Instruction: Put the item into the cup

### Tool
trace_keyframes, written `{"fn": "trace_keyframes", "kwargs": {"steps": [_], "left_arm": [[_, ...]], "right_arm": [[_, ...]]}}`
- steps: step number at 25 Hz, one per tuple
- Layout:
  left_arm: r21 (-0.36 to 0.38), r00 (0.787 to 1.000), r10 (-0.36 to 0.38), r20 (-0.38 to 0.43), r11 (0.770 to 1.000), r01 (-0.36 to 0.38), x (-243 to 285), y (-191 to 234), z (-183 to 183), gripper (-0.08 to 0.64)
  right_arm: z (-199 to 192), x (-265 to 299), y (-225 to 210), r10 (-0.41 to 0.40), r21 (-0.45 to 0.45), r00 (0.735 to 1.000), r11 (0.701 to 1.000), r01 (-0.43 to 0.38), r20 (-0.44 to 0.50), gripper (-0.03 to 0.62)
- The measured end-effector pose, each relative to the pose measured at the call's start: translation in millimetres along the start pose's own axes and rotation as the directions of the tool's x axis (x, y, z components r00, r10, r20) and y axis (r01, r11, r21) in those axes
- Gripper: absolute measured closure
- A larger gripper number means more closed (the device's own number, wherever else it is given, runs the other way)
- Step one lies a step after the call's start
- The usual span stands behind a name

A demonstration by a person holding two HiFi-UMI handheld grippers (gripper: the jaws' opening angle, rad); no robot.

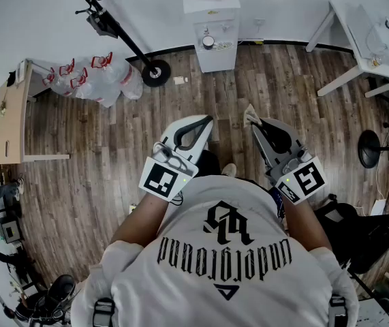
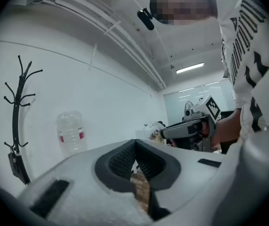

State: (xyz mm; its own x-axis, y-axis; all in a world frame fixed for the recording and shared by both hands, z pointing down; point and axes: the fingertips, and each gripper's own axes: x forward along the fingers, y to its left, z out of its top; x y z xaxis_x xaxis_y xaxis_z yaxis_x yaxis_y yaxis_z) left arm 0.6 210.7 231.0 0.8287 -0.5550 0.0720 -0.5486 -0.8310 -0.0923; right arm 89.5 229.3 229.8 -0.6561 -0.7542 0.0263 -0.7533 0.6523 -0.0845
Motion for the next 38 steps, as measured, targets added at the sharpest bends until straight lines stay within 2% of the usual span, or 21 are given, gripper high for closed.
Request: {"fn": "trace_keyframes", "kwargs": {"steps": [10,16,20,29,38], "left_arm": [[-0.017,1.000,0.009,0.016,1.000,-0.008,7,27,0,0.552],[-0.030,1.000,0.016,0.020,0.999,-0.016,13,60,-8,0.552],[-0.033,0.999,0.021,0.030,0.999,-0.020,20,95,-11,0.552],[-0.046,0.998,0.010,0.054,0.999,-0.008,32,203,-8,0.552],[-0.053,1.000,0.002,0.028,0.999,0.000,33,271,-16,0.552]], "right_arm": [[3,23,-12,0.005,0.017,1.000,1.000,-0.005,0.000,0.554],[3,54,-22,0.024,0.016,1.000,1.000,-0.024,-0.002,0.552],[4,86,-32,0.033,0.007,0.999,0.999,-0.033,-0.014,0.551],[9,188,-60,0.001,0.011,0.999,1.000,0.000,-0.043,0.551],[6,253,-71,-0.003,0.040,0.998,0.999,0.006,-0.069,0.549]]}}
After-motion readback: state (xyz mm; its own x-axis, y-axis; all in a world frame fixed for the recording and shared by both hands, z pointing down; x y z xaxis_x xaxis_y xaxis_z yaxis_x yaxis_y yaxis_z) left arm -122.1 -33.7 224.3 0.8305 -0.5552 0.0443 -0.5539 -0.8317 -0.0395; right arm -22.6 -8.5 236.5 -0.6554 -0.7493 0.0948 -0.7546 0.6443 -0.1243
